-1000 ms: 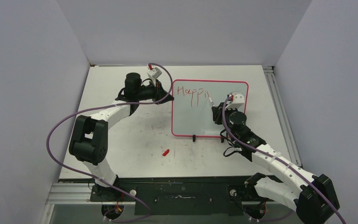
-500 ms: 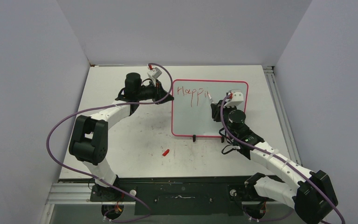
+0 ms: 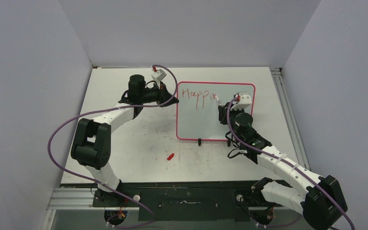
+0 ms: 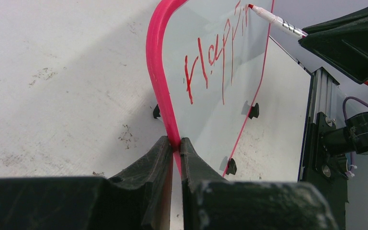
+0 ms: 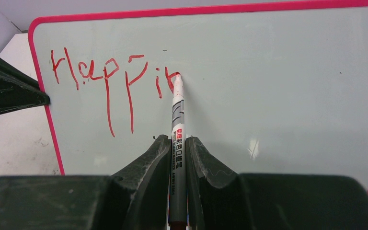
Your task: Write a sentence on the whiteboard
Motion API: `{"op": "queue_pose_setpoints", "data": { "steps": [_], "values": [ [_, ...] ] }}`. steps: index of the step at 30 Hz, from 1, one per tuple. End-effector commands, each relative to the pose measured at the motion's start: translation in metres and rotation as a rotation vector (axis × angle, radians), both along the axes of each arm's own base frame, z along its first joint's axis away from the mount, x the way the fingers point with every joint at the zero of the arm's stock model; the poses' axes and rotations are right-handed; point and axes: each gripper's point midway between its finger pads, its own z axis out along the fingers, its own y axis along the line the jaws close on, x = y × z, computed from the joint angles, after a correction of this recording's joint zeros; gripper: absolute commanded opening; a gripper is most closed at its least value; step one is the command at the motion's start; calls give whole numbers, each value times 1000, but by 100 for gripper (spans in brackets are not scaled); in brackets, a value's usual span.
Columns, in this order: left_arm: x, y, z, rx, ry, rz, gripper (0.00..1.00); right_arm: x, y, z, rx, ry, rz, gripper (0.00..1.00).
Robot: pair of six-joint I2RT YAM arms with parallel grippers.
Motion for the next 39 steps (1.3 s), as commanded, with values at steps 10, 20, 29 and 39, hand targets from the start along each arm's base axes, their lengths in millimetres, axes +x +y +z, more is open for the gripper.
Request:
{"op": "queue_pose_setpoints", "data": {
  "steps": [10, 20, 29, 39],
  "values": [
    [-2, 2, 42, -36, -130, -20, 0, -15, -7, -20, 15, 50, -3, 5],
    [-2, 2, 42, -35, -129, -18, 0, -21, -11, 8, 50, -16, -6, 5],
    [-2, 2, 40, -33, -127, -19, 0, -11, -10, 23, 44, -57, -22, 5],
    [-2, 2, 39, -31, -126, -19, 0, -6, -12, 19, 29, -60, -43, 5]
  ]
}}
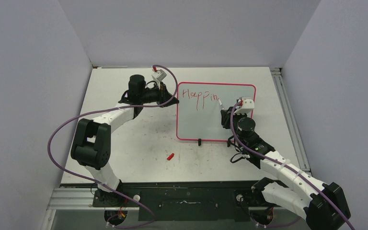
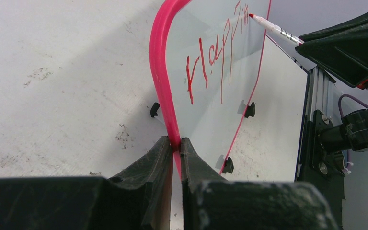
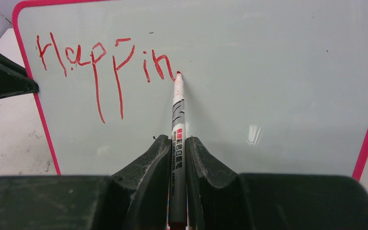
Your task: Write a sentence on the whiteboard
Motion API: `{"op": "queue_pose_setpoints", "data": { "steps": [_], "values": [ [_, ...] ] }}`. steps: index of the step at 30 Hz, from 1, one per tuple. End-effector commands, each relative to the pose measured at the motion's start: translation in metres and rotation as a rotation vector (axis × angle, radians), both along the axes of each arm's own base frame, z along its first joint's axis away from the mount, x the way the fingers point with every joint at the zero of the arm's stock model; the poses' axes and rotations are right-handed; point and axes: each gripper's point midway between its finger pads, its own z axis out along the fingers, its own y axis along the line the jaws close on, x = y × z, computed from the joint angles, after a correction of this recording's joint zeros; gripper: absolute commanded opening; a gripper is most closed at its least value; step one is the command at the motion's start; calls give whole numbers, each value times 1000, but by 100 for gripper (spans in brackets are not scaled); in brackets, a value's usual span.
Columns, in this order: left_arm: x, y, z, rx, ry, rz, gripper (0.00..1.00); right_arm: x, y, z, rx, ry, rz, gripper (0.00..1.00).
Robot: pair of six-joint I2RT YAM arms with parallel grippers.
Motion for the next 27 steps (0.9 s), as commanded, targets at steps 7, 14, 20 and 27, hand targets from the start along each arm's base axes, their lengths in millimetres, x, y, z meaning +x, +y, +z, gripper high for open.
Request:
{"op": "queue_pose_setpoints", "data": {
  "steps": [7, 14, 20, 27],
  "values": [
    [1, 3, 39, -28, -130, -7, 0, 6, -14, 27, 22, -74, -86, 5],
    [1, 2, 39, -28, -130, -8, 0, 11, -11, 36, 20, -100, -73, 5],
    [1, 2, 39, -28, -130, -9, 0, 16, -4, 42, 21, -115, -48, 5],
    [1, 2, 39, -28, -131, -9, 0, 16, 2, 36, 9, -98, -16, 5]
  ]
}}
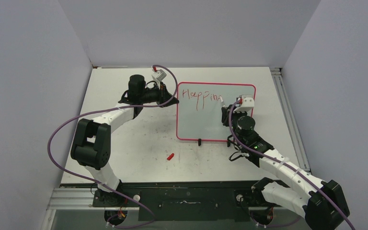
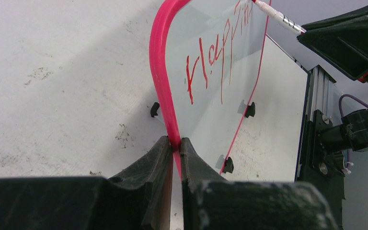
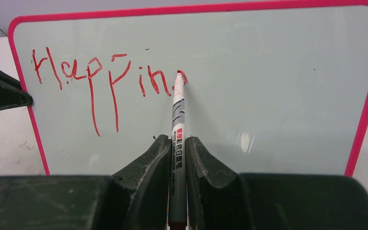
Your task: Write a sentence on the whiteboard
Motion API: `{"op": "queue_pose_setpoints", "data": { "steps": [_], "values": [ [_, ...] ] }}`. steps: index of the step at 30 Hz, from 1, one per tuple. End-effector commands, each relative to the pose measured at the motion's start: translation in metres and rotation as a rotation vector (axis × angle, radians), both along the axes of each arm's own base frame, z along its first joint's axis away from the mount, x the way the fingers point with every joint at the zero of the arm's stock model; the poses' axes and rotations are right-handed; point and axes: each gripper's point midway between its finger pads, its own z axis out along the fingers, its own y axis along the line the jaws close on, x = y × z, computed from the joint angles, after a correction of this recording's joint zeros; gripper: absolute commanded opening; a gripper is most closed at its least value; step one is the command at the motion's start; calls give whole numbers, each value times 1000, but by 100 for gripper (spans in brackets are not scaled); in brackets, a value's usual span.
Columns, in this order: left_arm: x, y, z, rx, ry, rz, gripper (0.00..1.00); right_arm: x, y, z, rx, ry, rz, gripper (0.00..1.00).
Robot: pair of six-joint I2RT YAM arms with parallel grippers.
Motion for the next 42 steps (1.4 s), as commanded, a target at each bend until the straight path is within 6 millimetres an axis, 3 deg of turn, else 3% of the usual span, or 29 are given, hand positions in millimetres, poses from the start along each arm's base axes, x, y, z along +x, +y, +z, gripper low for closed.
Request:
{"op": "queue_pose_setpoints", "data": {
  "steps": [1, 16, 24, 42],
  "values": [
    [1, 2, 39, -28, -131, -7, 0, 7, 7, 25, 28, -57, 21, 5],
    [1, 2, 41, -31, -134, -9, 0, -12, 3, -7, 33, 30, 33, 5],
    [0, 2, 42, -31, -135, -7, 0, -14, -1, -12, 25, 47, 15, 5],
    [1, 2, 40, -29, -134, -8, 0, -14, -15, 27, 31, -40, -36, 5]
  ]
}}
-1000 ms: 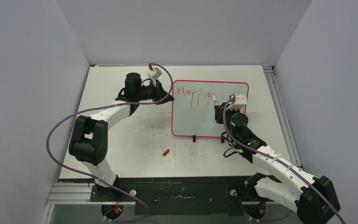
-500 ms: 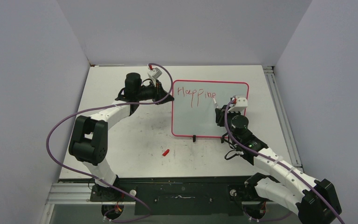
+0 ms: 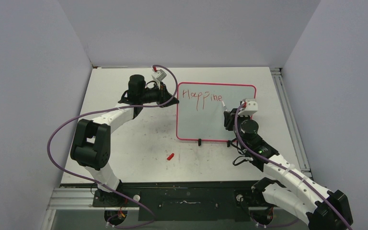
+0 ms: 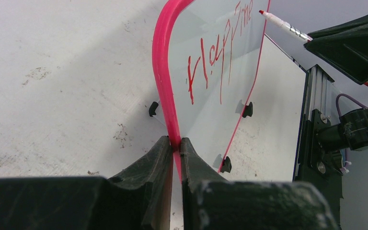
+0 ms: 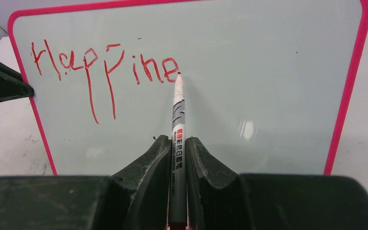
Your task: Write a sentence on the whiteboard
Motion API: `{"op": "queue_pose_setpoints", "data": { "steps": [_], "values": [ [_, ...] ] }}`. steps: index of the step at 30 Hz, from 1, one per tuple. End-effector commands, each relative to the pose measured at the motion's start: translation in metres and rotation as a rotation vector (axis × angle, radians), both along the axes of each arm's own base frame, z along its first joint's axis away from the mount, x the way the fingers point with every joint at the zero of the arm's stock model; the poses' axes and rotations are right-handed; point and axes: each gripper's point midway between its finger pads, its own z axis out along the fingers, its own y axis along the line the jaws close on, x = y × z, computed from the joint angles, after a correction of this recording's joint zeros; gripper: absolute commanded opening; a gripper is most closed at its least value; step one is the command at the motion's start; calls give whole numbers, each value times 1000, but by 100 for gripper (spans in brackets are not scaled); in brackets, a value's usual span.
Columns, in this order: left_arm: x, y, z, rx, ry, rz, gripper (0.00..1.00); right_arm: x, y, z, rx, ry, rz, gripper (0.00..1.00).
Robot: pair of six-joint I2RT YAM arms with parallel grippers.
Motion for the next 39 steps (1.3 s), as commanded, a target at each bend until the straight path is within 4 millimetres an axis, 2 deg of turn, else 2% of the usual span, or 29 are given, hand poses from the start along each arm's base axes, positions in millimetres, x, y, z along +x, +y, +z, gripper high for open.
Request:
{"op": "queue_pose_setpoints", "data": {
  "steps": [1, 11, 20, 31, 39],
  "values": [
    [2, 2, 39, -29, -135, -6, 0, 7, -6, 30, 2, -69, -40, 5],
    [2, 2, 37, -27, -130, -5, 0, 19, -9, 41, -1, -99, -59, 5],
    [2, 2, 37, -27, -132, -8, 0, 27, -11, 31, -8, -75, -56, 5],
    [2, 2, 39, -28, -137, -8, 0, 24, 2, 23, -18, -56, 18, 5],
    [2, 2, 40, -29, -136, -8, 0, 15, 1, 10, -22, -21, 18, 5]
  ]
}}
